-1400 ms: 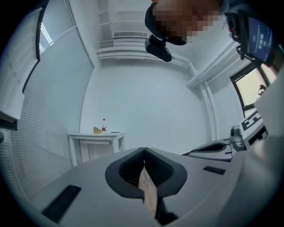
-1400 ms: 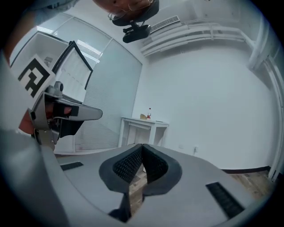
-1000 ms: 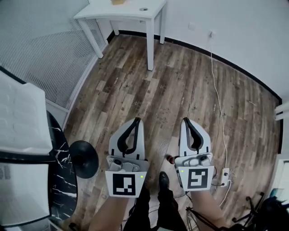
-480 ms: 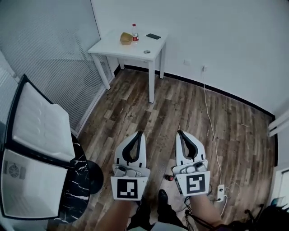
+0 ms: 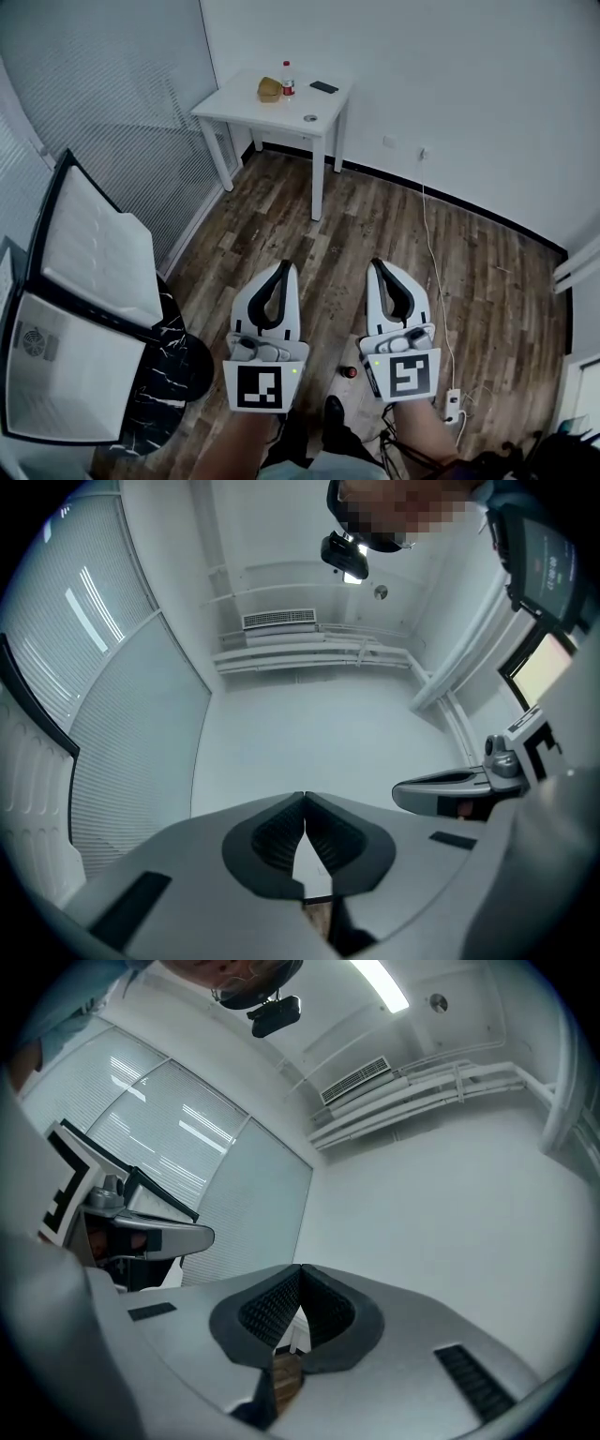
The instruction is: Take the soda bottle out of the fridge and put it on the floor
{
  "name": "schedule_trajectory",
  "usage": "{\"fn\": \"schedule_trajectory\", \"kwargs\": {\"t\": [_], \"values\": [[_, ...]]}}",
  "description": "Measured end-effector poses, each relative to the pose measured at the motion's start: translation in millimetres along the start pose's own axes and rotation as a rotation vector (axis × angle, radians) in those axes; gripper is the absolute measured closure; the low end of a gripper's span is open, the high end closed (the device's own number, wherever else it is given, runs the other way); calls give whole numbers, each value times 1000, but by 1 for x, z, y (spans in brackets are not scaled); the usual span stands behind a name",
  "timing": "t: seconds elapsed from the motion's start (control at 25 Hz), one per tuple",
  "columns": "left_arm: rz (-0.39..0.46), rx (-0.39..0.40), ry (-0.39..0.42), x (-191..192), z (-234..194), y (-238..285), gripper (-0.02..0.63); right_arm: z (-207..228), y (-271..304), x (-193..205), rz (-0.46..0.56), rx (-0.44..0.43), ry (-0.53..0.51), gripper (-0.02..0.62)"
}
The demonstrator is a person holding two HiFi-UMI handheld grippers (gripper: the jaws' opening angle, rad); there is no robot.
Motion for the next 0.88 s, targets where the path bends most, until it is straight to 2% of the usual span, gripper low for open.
{"fn": "schedule_trajectory", "kwargs": {"t": [0.44, 0.88], "values": [[5, -16, -22, -7, 1, -7, 589, 0, -2, -10, 38, 7, 0, 584], [-2, -19, -28, -2, -1, -6, 589, -7, 0, -5, 28, -11, 5, 584]]}}
Point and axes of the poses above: the fingertips, and each gripper's own axes: y forward along the fingers, z to its right, x out of its underside, the point moved 8 cm from there along -y, backward along the fingers, and after that the axes turned 3 degrees about y, right-handed, at the moved point
